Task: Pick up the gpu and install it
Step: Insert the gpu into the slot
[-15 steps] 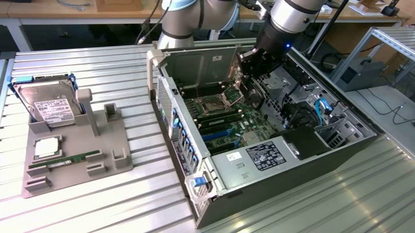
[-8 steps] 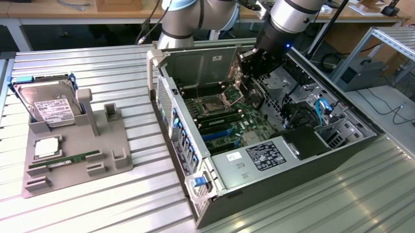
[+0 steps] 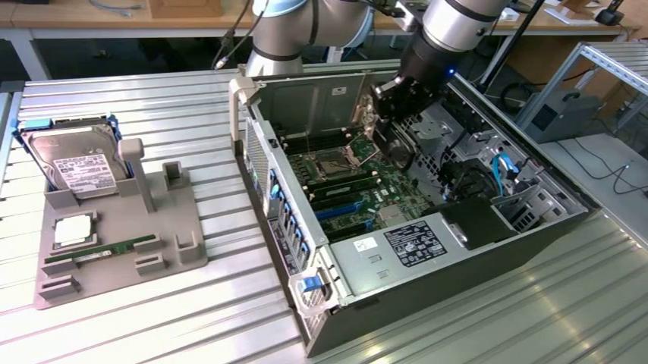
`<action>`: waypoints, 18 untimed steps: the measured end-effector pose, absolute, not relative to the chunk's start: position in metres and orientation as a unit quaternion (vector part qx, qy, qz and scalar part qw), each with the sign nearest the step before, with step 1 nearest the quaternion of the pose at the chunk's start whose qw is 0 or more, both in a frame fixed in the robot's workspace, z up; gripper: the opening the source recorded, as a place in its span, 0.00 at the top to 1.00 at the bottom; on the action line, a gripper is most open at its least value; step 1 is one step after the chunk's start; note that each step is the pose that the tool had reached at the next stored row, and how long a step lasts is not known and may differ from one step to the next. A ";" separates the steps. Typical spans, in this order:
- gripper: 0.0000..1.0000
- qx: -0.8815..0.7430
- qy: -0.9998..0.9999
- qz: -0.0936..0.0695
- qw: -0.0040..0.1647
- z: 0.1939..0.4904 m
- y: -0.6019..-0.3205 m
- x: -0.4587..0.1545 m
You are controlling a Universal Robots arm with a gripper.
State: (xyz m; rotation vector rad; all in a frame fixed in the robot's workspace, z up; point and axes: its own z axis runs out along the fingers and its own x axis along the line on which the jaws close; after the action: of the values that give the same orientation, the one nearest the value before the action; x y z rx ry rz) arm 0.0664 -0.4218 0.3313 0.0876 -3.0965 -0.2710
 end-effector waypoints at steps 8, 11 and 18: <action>0.72 0.112 -0.990 -0.085 0.023 0.331 -0.422 0.066; 0.72 0.146 -0.985 -0.085 0.026 0.331 -0.422 0.066; 0.72 0.188 -0.978 -0.083 0.030 0.331 -0.422 0.066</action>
State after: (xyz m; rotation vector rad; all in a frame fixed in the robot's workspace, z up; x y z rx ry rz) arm 0.0664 -0.4218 0.3311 0.5786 -3.0162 -0.2573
